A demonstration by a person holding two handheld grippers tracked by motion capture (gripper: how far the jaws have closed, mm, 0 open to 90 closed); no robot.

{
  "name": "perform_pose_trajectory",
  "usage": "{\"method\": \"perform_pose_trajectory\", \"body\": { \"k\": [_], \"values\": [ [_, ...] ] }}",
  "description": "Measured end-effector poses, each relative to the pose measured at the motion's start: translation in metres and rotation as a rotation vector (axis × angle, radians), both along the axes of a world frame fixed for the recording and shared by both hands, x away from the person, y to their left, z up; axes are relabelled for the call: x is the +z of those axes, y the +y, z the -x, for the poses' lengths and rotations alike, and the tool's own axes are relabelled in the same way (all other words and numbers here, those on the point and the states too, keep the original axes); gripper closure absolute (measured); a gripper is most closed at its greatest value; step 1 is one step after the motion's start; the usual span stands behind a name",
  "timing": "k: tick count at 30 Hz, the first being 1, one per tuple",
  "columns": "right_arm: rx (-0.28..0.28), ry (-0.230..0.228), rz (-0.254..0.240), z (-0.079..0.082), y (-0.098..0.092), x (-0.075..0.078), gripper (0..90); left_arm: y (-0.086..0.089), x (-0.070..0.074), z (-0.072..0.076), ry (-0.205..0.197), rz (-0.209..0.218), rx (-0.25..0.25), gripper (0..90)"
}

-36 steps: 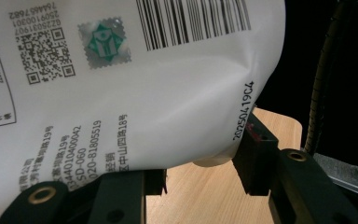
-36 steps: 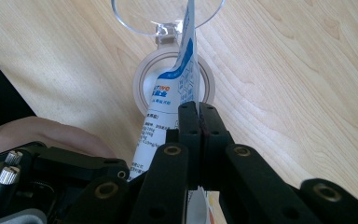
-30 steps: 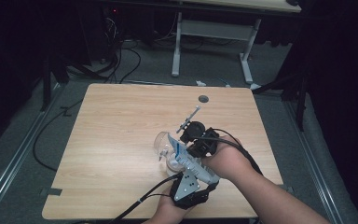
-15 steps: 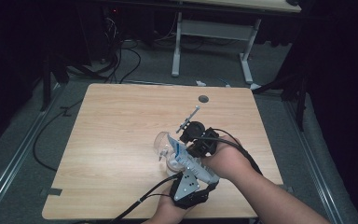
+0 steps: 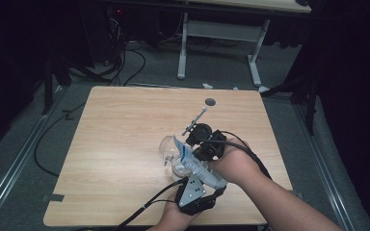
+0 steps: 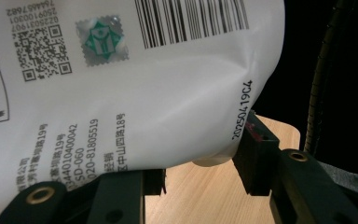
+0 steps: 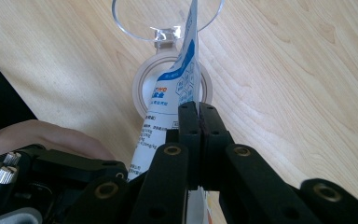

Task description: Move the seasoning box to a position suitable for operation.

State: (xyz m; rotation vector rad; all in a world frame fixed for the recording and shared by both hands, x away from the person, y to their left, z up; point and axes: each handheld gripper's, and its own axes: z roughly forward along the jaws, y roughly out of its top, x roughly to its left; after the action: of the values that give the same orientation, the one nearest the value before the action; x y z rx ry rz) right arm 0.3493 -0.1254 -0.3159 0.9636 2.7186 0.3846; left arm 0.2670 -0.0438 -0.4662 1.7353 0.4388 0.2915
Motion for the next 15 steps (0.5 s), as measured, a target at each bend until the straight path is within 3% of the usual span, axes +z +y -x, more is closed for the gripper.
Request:
{"method": "perform_pose_trajectory", "body": {
  "k": [15],
  "values": [
    [0.004, -0.004, -0.005, -0.0002, 0.0027, 0.0028, 89.9, -0.0001, 0.0035, 0.0005, -0.011, 0.007, 0.004, 58.1]
  ]
}}
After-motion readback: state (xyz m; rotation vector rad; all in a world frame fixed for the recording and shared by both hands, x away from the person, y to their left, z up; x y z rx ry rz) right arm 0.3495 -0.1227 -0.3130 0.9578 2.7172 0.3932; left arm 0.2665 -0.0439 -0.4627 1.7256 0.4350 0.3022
